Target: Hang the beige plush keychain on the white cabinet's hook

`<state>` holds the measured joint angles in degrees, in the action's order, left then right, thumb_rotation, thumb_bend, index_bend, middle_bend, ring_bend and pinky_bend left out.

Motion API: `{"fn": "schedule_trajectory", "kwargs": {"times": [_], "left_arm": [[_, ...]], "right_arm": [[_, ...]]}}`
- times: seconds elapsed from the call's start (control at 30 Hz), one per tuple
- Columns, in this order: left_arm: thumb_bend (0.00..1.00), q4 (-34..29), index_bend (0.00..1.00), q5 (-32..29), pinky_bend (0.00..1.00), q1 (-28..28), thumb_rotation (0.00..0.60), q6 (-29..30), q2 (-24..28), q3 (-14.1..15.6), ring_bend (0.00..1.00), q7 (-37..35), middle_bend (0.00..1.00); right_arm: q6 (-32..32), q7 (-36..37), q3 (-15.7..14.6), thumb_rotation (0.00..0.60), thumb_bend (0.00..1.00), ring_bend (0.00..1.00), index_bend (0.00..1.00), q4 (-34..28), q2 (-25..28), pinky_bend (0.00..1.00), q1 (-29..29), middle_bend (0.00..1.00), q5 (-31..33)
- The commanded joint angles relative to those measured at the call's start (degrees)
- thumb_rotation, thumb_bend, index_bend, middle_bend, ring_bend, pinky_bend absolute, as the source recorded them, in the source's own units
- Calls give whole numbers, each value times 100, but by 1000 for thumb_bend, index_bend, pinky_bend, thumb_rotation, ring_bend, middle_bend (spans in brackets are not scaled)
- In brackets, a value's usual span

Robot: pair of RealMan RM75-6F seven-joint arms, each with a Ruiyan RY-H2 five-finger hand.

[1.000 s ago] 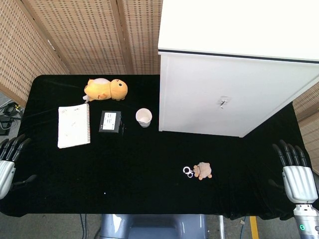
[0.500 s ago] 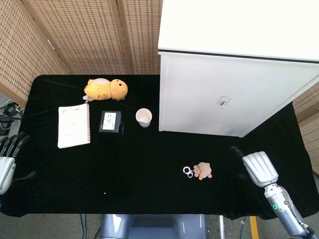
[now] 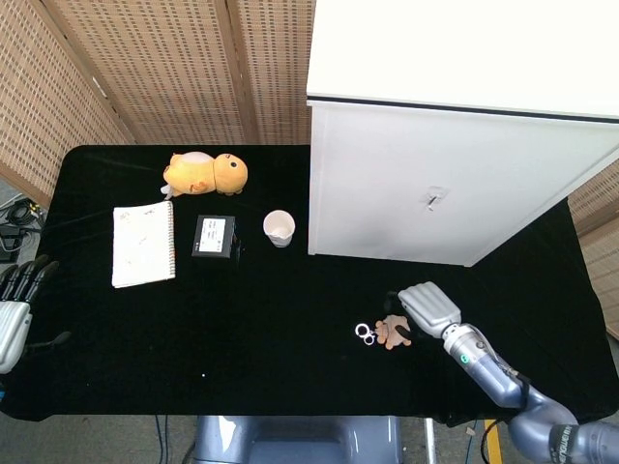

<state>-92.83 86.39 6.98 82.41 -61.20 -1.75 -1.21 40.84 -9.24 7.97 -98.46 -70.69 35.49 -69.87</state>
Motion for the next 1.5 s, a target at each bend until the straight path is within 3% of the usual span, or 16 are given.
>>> {"fn": "schedule_trajectory", "kwargs": {"times": [0.03,0.27,0.53,0.97,1.5], "left_arm": [[0,-12,0,4,0,4,600,6,-1,1,0,30,0],[0,-1,0,-62,0,25,600,-50,-16,-13,0,59,0],[0,17,0,-129,0,41,600,-88,-26,-34,0,76,0],[0,34,0,-194,0,66,600,-140,-39,-51,0,96,0],[0,17,0,-191,0,67,600,-129,-10,-54,0,38,0]], "right_arm": [[-228,-742,17,600,550,1000,449,151,-561,1000,533,962,906],[62,-1570,-194,600,550,1000,463,465,-1245,1000,986,962,1860],[322,-2058,-383,600,480,1000,465,896,-1806,1000,1278,963,2355],[503,-1970,-467,600,437,1000,519,1296,-2170,1000,1326,969,2338],[478,-1934,-616,600,532,1000,548,1584,-2360,1000,1304,970,2222]]}}
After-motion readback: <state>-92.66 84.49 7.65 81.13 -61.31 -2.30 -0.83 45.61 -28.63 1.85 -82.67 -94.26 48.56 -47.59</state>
